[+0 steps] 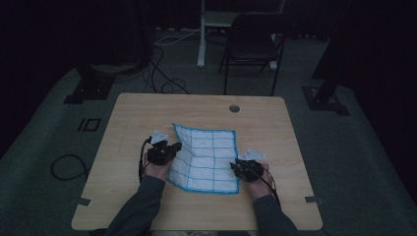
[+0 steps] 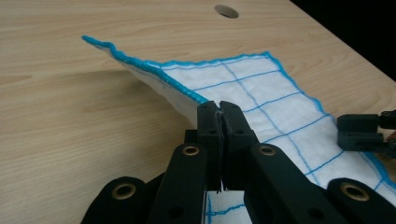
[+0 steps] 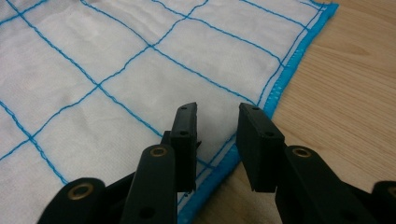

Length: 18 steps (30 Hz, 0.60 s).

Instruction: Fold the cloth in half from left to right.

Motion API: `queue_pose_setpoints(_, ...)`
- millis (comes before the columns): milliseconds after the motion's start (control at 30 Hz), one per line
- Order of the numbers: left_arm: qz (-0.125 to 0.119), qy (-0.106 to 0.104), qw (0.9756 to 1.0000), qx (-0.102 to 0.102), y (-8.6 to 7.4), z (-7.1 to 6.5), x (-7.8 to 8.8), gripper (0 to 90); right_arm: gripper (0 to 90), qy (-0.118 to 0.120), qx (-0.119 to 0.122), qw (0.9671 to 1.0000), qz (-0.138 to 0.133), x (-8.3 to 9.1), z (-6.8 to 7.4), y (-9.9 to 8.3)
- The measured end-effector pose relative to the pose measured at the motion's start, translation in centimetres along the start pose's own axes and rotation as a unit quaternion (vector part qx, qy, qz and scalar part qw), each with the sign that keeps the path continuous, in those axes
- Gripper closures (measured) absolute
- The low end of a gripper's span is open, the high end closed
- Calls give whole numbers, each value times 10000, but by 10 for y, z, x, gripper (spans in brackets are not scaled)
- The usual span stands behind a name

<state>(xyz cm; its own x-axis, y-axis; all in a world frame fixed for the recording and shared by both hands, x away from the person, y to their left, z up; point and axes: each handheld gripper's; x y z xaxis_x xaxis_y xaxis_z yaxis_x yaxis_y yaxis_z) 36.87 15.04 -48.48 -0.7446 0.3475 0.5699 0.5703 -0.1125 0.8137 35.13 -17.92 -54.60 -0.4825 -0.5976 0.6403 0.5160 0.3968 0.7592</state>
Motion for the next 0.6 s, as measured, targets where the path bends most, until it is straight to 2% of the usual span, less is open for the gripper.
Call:
queue_pose_setpoints(300, -80, -166, 9998, -4, 8, -9, 1, 890, 641, 70, -30, 10000, -17, 2, -2, -1)
queue_pose_setpoints(600, -138, -308, 9994, -74, 14, -20, 1, 890, 641, 90, -34, 10000, -19, 2, -2, -2)
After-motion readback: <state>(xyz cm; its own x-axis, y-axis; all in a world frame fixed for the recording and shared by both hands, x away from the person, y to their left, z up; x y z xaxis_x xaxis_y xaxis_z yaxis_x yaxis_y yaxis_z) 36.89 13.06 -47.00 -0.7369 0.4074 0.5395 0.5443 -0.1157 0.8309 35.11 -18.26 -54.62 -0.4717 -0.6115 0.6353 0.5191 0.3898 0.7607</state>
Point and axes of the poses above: each handheld gripper's, and its own axes: x roughly backward along the jaws, y roughly out of its top, z roughly to its left, and after that the axes turned 12 degrees about y, right-handed
